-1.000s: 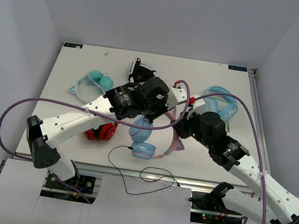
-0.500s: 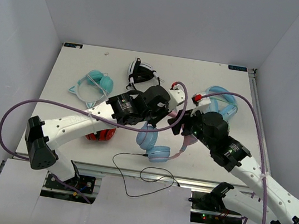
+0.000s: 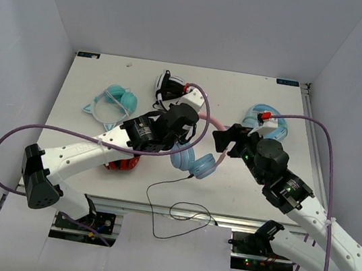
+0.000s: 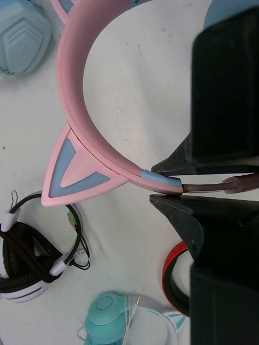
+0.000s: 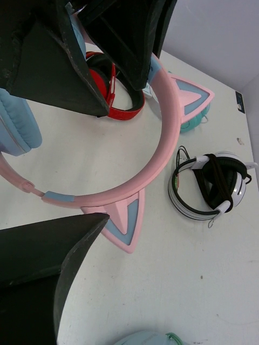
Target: Wrap the headphones
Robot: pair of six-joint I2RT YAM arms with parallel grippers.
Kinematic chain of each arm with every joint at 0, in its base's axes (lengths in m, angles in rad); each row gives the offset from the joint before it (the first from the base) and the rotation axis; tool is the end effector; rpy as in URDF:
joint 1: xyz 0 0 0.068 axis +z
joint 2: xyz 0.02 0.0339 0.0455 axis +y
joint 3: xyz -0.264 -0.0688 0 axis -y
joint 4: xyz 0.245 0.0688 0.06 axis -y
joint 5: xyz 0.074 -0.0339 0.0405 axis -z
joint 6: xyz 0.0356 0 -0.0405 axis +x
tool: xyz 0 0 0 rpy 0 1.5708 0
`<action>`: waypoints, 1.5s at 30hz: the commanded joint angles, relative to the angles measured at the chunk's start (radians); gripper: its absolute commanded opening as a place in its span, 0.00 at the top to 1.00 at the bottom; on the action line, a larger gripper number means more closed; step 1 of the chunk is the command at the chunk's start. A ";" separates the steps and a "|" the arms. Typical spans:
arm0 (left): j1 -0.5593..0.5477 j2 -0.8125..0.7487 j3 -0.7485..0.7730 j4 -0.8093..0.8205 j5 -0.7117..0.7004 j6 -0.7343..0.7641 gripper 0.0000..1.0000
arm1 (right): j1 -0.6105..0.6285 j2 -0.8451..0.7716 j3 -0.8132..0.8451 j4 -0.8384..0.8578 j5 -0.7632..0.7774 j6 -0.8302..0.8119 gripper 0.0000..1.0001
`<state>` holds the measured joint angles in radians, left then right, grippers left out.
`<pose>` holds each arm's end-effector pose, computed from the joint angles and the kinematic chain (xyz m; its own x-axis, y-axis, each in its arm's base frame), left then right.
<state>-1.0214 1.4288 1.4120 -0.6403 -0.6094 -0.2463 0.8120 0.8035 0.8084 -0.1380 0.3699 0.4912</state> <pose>0.1794 -0.2540 0.3677 -0.4221 0.3066 -0.8531 0.3709 0.9171 0.1460 0.1385 0.1273 0.3505 -0.2834 0.3403 -0.8966 -0.3361 0.8404 0.4252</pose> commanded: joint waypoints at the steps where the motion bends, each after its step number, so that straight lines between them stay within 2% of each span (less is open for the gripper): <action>1: 0.000 -0.062 -0.007 0.056 -0.090 -0.076 1.00 | 0.003 0.021 0.049 -0.005 0.069 0.052 0.22; 20: 0.000 -0.096 -0.059 0.134 -0.115 -0.107 1.00 | 0.004 0.129 -0.006 0.040 0.074 0.106 0.40; 25: 0.000 -0.106 -0.056 0.141 -0.110 -0.127 1.00 | 0.004 0.141 -0.024 0.055 0.066 0.110 0.48; 27: 0.000 -0.106 -0.054 0.151 -0.093 -0.128 1.00 | 0.003 0.145 -0.029 0.062 0.066 0.112 0.57; 28: 0.000 -0.103 -0.052 0.156 -0.070 -0.127 1.00 | 0.004 0.148 -0.028 0.060 0.070 0.112 0.65; 31: 0.000 -0.098 -0.049 0.190 0.082 -0.067 0.88 | 0.004 0.156 -0.020 0.061 0.073 0.091 0.91; 33: 0.000 -0.093 -0.028 0.174 0.230 -0.003 0.56 | 0.004 0.164 -0.005 0.047 0.070 0.062 0.92; 35: 0.000 -0.108 -0.021 0.155 0.344 0.043 0.31 | 0.004 0.166 0.013 0.022 0.066 0.036 0.92; 39: 0.000 -0.173 -0.002 0.095 0.436 0.068 0.21 | 0.003 0.157 0.026 -0.037 0.052 -0.013 0.92; 45: 0.000 -0.185 0.125 -0.067 0.470 0.107 0.16 | 0.004 0.157 0.018 -0.094 -0.003 -0.049 0.92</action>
<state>-1.0138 1.2961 1.4090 -0.6384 -0.2554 -0.1829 0.8082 0.9684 0.7853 -0.2157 0.4114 0.4854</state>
